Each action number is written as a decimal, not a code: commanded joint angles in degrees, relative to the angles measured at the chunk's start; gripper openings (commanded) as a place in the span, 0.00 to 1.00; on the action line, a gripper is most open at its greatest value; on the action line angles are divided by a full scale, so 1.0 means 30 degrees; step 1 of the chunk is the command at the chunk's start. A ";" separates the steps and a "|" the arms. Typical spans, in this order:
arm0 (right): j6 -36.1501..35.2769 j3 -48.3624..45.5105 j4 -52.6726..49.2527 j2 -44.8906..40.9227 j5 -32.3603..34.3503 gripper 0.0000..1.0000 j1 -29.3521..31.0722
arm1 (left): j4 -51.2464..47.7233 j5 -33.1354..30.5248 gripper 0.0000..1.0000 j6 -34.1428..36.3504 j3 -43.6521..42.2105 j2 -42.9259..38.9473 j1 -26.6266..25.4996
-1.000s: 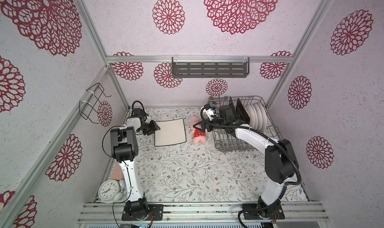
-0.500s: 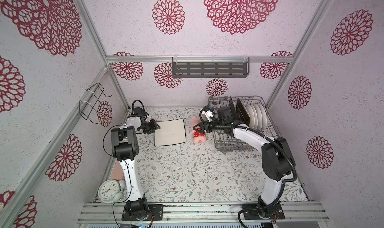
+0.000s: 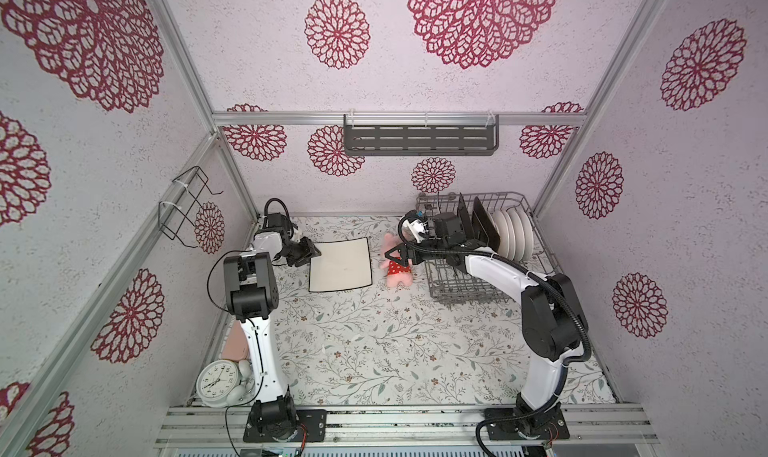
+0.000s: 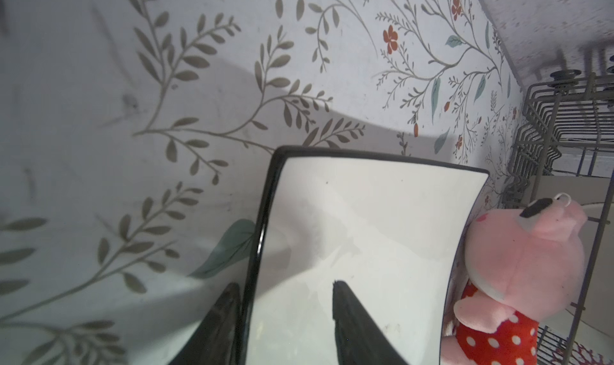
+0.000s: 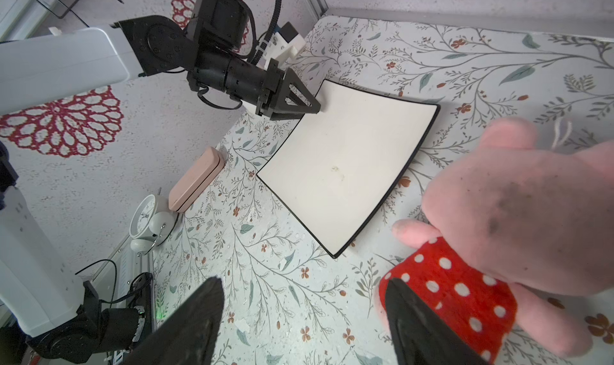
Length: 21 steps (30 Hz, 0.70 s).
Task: Unload the plates from the dish rack
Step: 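Open the left gripper to release the plate while the right gripper hovers at the rack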
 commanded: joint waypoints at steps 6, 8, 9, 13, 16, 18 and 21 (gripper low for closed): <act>-0.0525 0.0834 -0.0285 0.0346 0.0030 0.80 -0.0125 | -0.0582 -0.0146 0.48 0.0134 0.0563 0.0980 -0.0178; -0.0524 0.0858 -0.0258 0.0427 0.0052 0.80 -0.0107 | -0.0648 -0.0128 0.48 0.0152 0.0688 0.1033 -0.0182; -0.0523 0.0860 -0.0256 0.0432 0.0085 0.80 -0.0112 | -0.0661 -0.0142 0.48 0.0157 0.0775 0.1082 -0.0178; -0.0507 0.0889 -0.0300 0.0576 0.0097 0.79 -0.0117 | -0.0925 -0.0056 0.48 0.0245 0.1206 0.1327 -0.0181; -0.0524 0.0941 -0.0393 0.0662 0.0215 0.80 -0.0119 | -0.1055 0.0004 0.49 0.0270 0.1438 0.1488 -0.0178; -0.0584 0.0974 -0.0459 0.0694 0.0294 0.79 -0.0127 | -0.1026 0.0022 0.48 0.0307 0.1533 0.1498 -0.0178; -0.0676 0.1092 -0.0678 0.0747 0.0496 0.79 -0.0113 | -0.1000 0.0063 0.49 0.0313 0.1592 0.1499 -0.0178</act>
